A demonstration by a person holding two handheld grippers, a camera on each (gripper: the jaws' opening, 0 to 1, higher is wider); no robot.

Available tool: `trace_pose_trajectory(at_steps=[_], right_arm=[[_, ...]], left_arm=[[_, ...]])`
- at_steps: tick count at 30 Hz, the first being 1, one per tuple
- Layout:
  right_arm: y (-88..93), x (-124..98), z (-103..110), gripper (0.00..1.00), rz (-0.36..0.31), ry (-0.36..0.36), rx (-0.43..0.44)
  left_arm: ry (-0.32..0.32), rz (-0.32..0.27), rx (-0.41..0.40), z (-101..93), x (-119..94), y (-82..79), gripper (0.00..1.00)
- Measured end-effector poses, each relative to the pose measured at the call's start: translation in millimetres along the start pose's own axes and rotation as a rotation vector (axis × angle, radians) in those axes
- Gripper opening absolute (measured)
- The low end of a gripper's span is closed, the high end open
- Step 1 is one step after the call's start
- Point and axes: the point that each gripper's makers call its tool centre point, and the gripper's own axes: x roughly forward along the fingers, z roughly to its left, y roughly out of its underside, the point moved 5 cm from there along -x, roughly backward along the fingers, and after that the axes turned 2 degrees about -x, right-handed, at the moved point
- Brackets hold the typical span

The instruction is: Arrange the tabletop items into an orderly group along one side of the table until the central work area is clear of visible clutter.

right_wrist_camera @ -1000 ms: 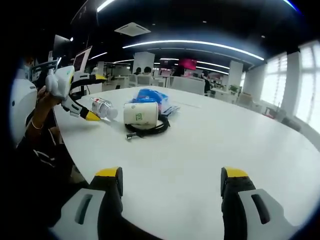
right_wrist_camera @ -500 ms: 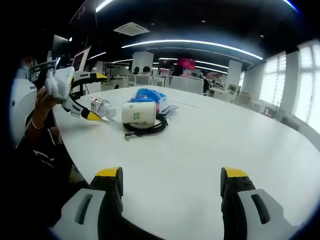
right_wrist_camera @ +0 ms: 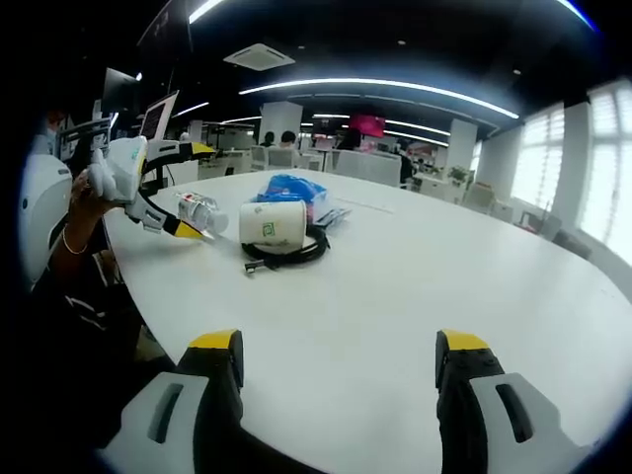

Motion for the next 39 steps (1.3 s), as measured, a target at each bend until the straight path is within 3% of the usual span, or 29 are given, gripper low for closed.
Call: trace_pose_trajectory(at_steps=[9, 16, 22, 39], right_arm=[[0.2, 0, 0, 0.76, -0.005, 0.001, 0.005], [2.6, 0, -1, 0.76, 0.005, 0.005, 0.0], [2.9, 0, -2, 0.76, -0.001, 0.006, 0.014], [6.6, 0, -3, 0.77, 0.008, 0.0, 0.027]], left_arm=[[-0.018, 0.022, 0.072, -1.7, 5, 1.2, 0.86], [-0.017, 0.022, 0.069, -0.8, 7, -0.1, 0.86], [-0.029, 0.037, 0.123, -1.7, 10, -0.7, 0.86], [-0.041, 0.049, 0.165, -2.7, 14, -4.7, 0.85]])
